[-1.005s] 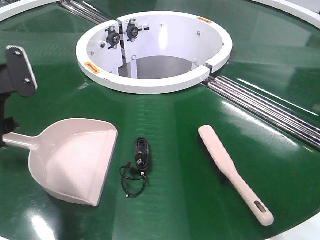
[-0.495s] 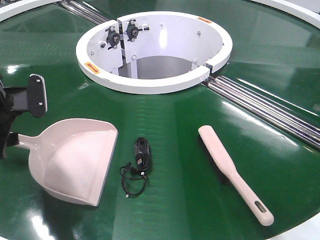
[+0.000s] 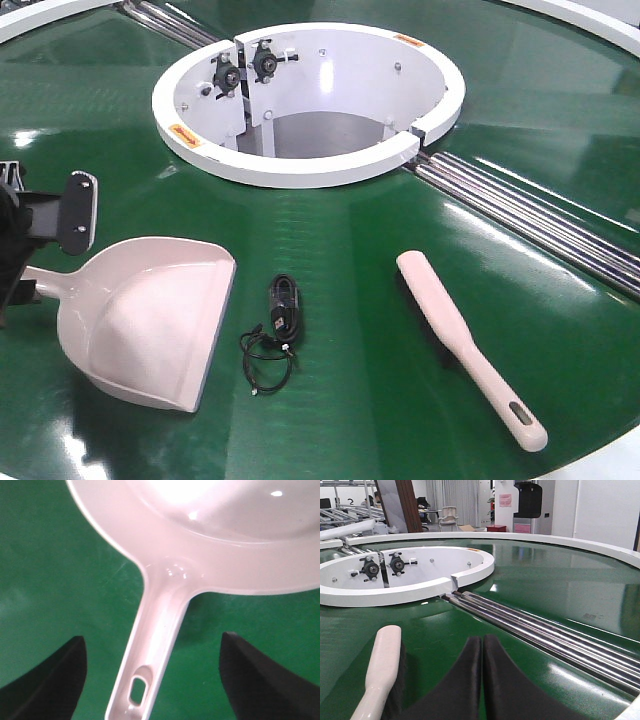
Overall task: Clean and inspect green conveyor with broom and dustpan
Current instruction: 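Reach the left gripper down and grasp the pink dustpan handle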
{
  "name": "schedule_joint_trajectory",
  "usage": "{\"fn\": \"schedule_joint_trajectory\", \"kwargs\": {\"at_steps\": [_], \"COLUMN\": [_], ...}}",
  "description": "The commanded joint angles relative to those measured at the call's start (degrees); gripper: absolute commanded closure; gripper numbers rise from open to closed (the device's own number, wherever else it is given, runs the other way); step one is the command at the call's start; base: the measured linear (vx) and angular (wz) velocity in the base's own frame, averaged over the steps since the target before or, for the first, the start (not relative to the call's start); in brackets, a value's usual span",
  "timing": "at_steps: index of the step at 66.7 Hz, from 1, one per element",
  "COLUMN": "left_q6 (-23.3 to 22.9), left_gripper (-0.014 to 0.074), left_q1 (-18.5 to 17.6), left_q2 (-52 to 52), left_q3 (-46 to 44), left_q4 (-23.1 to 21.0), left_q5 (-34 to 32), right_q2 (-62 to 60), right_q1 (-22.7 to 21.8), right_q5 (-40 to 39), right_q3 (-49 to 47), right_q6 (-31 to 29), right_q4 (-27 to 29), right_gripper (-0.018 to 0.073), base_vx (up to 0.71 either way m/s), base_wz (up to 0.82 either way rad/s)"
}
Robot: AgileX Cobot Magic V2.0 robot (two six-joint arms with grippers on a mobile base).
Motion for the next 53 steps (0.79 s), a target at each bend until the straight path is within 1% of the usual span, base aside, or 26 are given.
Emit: {"fn": "schedule_joint_trajectory", "kwargs": {"at_steps": [1,16,20,27,42,53], "left_q6": [1.87,5.23,5.77,6.00,6.92,6.97], "left_gripper": [0.0071,0.0071,0.0071,0.0073,0.0073,0.0085], "left_q1": [0.05,0.05,0.05,0.05,0.05,0.17], "left_q2": [-0.91,1.81,2.57,3.72,5.88,7.28], "left_q3": [-1.74,-1.74,-1.74,-1.74,-1.74,-1.74], "left_q4": [-0.60,-0.54,0.03,0.47,3.12,3.73], "left_q5": [-0.82,-0.69,-0.72,-1.03,-1.57,-2.57], "right_q2": [-1.02,-1.02,-1.02,-1.02,-1.02,-1.02], "right_q1": [-0.42,-0.42,-0.42,-0.42,-0.42,-0.42], "right_q5": [-4.26,-4.26,-4.26,-4.26,-4.26,-4.26], "right_q3": [0.74,0.74,0.74,0.74,0.74,0.74], "right_q6": [-0.07,-0.07,-0.07,-0.07,-0.07,-0.07], "right_q4": [-0.17,-0.17,-0.17,-0.17,-0.17,-0.17], "right_gripper": [0.0569,0.0569,0.0569,0.0569,0.0569,0.0569], "base_vx": [0.00,0.00,0.00,0.00,0.00,0.00], "base_wz": [0.00,0.00,0.00,0.00,0.00,0.00]}}
